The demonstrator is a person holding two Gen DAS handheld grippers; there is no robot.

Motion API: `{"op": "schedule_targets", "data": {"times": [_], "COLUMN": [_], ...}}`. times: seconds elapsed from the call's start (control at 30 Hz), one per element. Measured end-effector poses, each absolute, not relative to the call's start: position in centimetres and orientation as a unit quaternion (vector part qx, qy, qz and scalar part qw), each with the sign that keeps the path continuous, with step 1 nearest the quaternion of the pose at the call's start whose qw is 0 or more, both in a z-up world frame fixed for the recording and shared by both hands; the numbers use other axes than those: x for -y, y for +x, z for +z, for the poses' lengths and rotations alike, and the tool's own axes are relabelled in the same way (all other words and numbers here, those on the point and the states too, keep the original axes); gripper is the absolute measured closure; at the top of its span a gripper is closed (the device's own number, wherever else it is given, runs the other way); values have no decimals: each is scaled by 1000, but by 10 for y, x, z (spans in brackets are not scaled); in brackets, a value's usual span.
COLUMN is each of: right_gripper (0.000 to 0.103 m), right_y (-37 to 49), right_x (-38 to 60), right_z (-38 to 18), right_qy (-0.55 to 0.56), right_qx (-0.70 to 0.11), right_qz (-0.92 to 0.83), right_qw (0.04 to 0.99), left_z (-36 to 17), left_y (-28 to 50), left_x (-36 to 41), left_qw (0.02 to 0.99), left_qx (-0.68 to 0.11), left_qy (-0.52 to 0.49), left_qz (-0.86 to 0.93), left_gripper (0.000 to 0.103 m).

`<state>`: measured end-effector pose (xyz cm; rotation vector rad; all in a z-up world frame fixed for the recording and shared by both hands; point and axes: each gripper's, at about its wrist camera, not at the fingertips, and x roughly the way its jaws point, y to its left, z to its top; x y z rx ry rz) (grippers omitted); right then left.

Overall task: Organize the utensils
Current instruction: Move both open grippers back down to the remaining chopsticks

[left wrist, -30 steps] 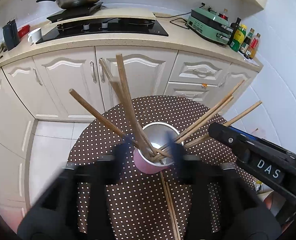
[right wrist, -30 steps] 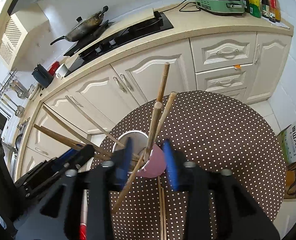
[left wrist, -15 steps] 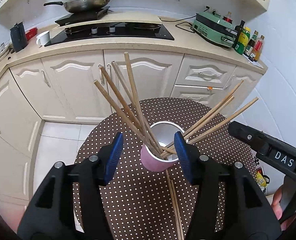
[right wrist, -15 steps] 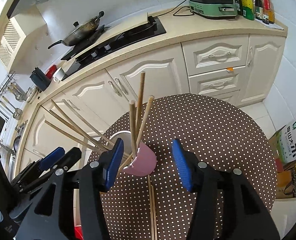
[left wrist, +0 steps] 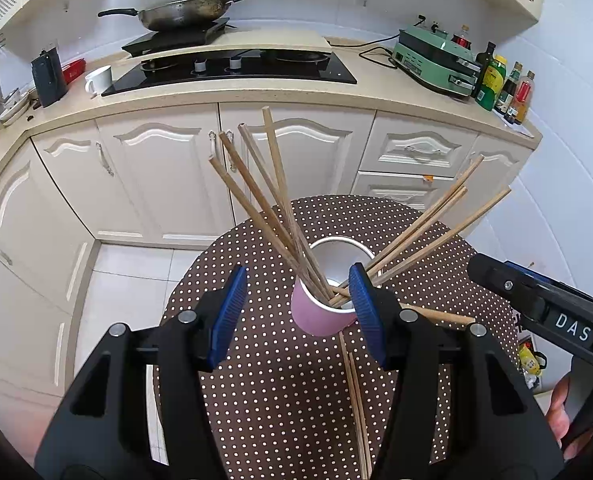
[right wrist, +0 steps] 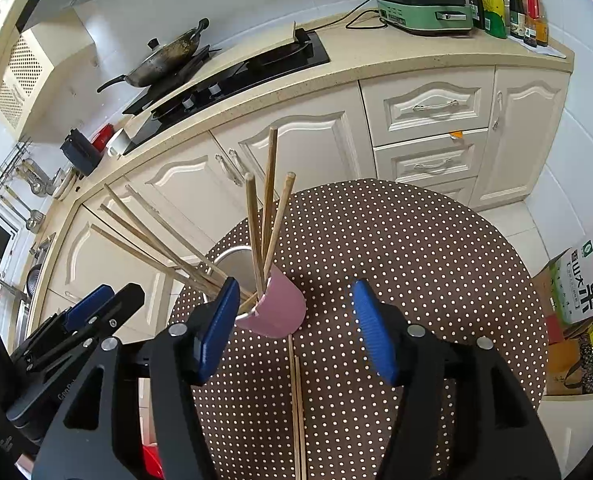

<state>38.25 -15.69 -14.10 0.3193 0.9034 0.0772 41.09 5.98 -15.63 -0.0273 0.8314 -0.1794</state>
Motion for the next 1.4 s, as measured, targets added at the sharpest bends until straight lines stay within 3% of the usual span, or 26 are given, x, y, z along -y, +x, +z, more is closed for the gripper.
{"op": "schedule_targets", "data": {"times": [0.3,0.6,0.97,1.4], "right_gripper": [27,13,10,9], "right_y": [367,350,334,324], "right_x": [161,168,166,144], "right_z": [-145,-160,-209,-264], "right_qy": [145,141,128,90], "right_qx": [-442,-460,-525,-592], "right_qz": [38,23,6,4], "right_qw": [884,877,842,801], "left_z": [-160,-173,-208,-253], "left_y": [395,373,354,342], "left_x": [-55,-54,-55,-67], "left_qw": [910,904,885,856], "left_qx": [-408,-421,-460,-514], "left_qy": [-10,-7,-11,-4], "left_qz": [-77,-75,-66,-50], "left_gripper": [50,42,34,32]}}
